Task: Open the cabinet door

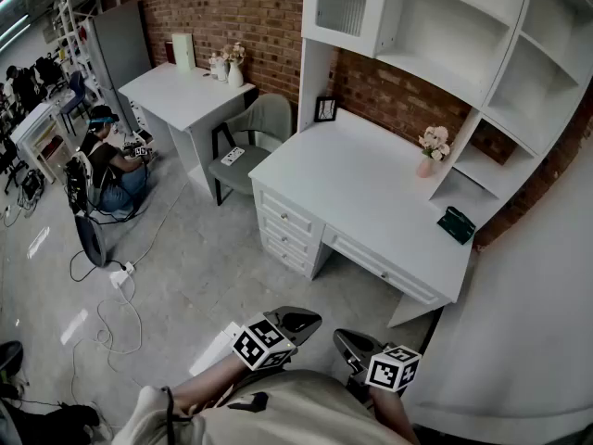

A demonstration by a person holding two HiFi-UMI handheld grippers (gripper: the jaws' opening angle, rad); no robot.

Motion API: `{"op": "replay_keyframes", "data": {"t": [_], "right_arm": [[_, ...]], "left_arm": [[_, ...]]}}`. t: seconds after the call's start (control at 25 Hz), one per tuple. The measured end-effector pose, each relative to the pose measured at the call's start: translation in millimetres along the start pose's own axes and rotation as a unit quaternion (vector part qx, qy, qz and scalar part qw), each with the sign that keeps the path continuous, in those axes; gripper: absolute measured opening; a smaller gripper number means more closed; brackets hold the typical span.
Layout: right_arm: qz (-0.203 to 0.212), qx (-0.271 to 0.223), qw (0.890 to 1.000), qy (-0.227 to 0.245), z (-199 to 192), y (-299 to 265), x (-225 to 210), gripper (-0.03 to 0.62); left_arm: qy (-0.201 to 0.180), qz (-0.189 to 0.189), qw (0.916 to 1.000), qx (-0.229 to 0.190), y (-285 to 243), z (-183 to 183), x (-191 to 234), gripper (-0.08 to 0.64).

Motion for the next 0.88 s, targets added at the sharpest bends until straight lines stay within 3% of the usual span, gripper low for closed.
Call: {"op": "replay_keyframes", "data": {"t": [0.32, 0.56, 0.72, 0.88], "right_arm": [[0.015, -0.008, 1.0, -0.011, 3, 21, -4, 0.029], [0.045, -0.006, 0.999, 0.027, 7, 23, 0, 0.029], [0.077, 0.002, 0.995, 0.061, 18, 11, 12, 0.029], [0.127, 0.013, 0.988, 0.084, 26, -3, 24, 0.029]], "left_arm": [[0.003, 0.014, 0.9999, -0.006, -9, 17, -19, 0.018], [0.022, 0.024, 0.9986, -0.042, -2, 33, -38, 0.017], [0.007, 0.063, 0.9959, -0.064, 12, 40, -47, 0.017], [-0.019, 0.096, 0.9937, -0.054, 24, 43, -55, 0.017]]}}
Point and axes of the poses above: the fingertips, and each gripper's own axes: y backward along the fingers, x to its left, z out of its top, the point moved 9 cm from there along y, backward along the fingers, and after that the axes turned 1 degree about x, right-handed, at the moved point
